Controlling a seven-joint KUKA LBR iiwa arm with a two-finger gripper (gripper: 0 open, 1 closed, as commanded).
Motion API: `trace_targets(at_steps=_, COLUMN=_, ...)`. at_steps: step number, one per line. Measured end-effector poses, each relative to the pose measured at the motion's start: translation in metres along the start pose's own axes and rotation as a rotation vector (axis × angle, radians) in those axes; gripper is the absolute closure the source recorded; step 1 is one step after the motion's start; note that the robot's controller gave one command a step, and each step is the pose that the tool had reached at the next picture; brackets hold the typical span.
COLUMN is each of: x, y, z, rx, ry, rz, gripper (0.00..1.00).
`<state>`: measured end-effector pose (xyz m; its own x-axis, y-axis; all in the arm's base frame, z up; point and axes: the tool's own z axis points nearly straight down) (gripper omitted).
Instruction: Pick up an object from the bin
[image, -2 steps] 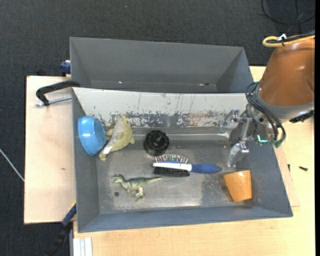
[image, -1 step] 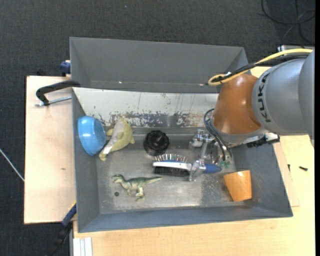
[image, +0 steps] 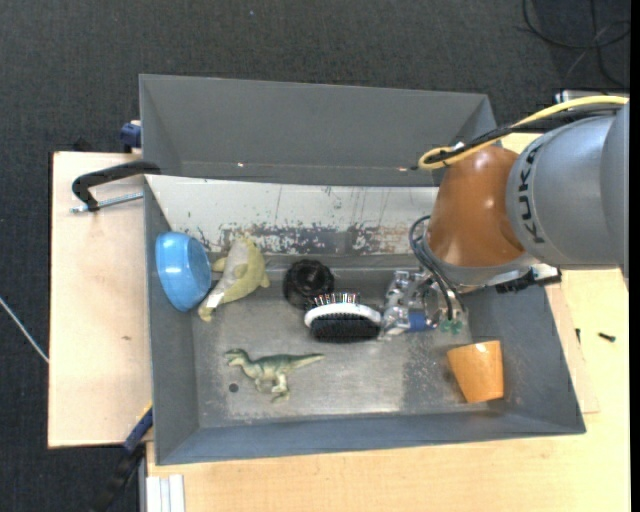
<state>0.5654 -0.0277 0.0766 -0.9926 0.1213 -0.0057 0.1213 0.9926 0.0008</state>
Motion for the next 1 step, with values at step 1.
trace_targets(at_steps=1, x=0.023, y=-0.0002, z=-0.1341, rx=0.0, ry=-0.005, rz=-0.143, gripper=1.0)
